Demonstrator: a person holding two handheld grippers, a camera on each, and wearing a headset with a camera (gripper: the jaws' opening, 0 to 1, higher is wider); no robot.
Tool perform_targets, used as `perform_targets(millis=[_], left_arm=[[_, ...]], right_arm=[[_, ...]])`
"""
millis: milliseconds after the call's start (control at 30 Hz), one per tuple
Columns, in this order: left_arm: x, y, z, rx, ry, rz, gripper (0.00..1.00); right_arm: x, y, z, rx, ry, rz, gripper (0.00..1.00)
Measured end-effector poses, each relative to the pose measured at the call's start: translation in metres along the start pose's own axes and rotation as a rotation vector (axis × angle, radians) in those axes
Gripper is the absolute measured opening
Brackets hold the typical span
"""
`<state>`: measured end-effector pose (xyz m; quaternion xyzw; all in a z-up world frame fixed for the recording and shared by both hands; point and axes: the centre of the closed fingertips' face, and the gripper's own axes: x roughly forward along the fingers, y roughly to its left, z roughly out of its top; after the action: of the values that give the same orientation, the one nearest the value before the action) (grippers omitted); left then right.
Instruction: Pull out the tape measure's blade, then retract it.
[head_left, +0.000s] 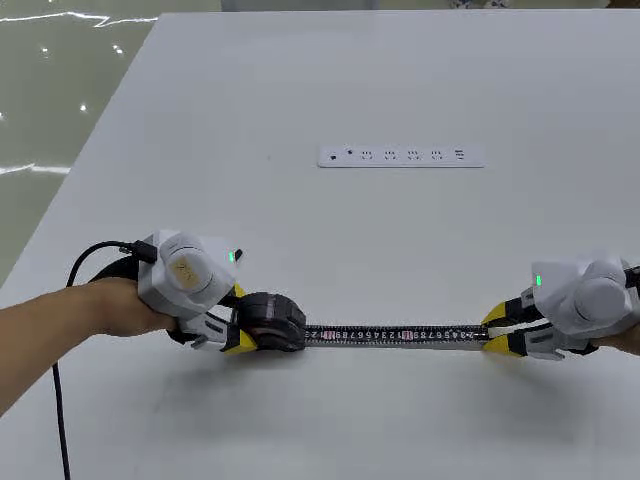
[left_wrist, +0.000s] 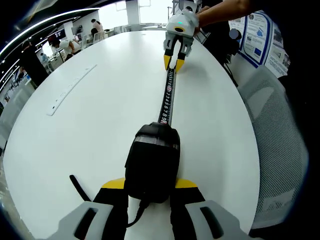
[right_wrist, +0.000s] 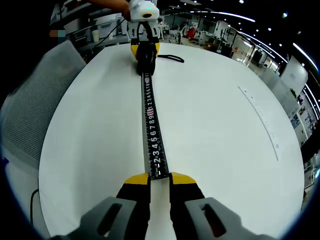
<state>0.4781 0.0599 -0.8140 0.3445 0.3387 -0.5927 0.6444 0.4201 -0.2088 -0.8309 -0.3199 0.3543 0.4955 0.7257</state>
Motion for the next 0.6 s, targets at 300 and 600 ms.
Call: perform_targets(millis=[300, 600], left_arm=[[0.0008, 0.0002, 0.0004, 0.007, 0.008, -0.003, 0.29], [0.0014, 0.0011, 0.0000, 0.012, 0.014, -0.009, 0.30]], right_arm=[[-0.0002, 0.0011, 0.0004, 0.013, 0.011, 0.016, 0.14], [0.0004, 0.0002, -0.0012, 0.022, 0.014, 0.022, 0.15]])
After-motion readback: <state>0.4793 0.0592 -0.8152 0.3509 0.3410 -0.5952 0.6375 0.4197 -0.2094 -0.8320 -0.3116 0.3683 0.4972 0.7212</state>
